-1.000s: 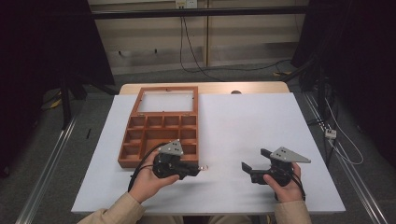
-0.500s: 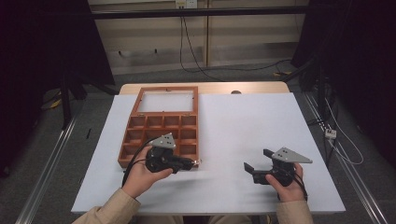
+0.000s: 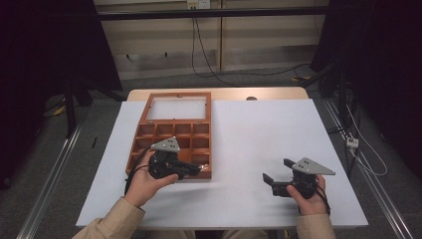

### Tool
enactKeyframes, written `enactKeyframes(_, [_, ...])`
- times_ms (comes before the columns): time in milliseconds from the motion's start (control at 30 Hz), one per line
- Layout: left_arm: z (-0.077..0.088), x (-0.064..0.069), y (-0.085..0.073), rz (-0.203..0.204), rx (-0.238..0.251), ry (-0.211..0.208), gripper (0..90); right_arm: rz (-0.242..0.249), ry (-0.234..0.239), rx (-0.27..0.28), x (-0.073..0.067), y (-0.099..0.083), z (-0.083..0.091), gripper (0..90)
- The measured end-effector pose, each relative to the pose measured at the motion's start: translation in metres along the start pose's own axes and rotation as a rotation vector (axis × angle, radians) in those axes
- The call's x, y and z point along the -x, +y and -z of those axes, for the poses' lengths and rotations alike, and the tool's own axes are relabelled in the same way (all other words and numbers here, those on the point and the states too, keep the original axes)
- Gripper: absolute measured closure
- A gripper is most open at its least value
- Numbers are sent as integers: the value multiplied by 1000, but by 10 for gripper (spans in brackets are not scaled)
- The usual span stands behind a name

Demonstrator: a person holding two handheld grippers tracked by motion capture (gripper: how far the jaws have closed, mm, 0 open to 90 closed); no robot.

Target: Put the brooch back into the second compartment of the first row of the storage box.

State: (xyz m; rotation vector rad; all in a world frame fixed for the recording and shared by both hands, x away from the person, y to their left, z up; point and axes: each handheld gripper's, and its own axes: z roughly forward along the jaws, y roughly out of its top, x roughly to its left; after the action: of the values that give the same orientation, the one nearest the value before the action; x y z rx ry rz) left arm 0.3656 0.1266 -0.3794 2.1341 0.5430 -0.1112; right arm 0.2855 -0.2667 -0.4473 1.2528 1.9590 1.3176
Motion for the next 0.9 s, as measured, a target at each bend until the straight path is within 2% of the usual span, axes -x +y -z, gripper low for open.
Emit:
enactKeyframes(167, [5, -6, 0, 15, 6, 12, 800, 1, -1, 0, 0, 0, 0, 47])
enactKeyframes(267, [9, -9, 1, 37, 12, 17, 800, 2, 1, -2, 0, 0, 0, 45])
enactKeyframes(733, [17, -22, 4, 52, 5, 44, 800, 4, 6, -2, -1, 0, 0, 45])
enactKeyframes(900, [20, -25, 5, 54, -2, 73, 800, 2, 7, -2, -1, 1, 0, 45])
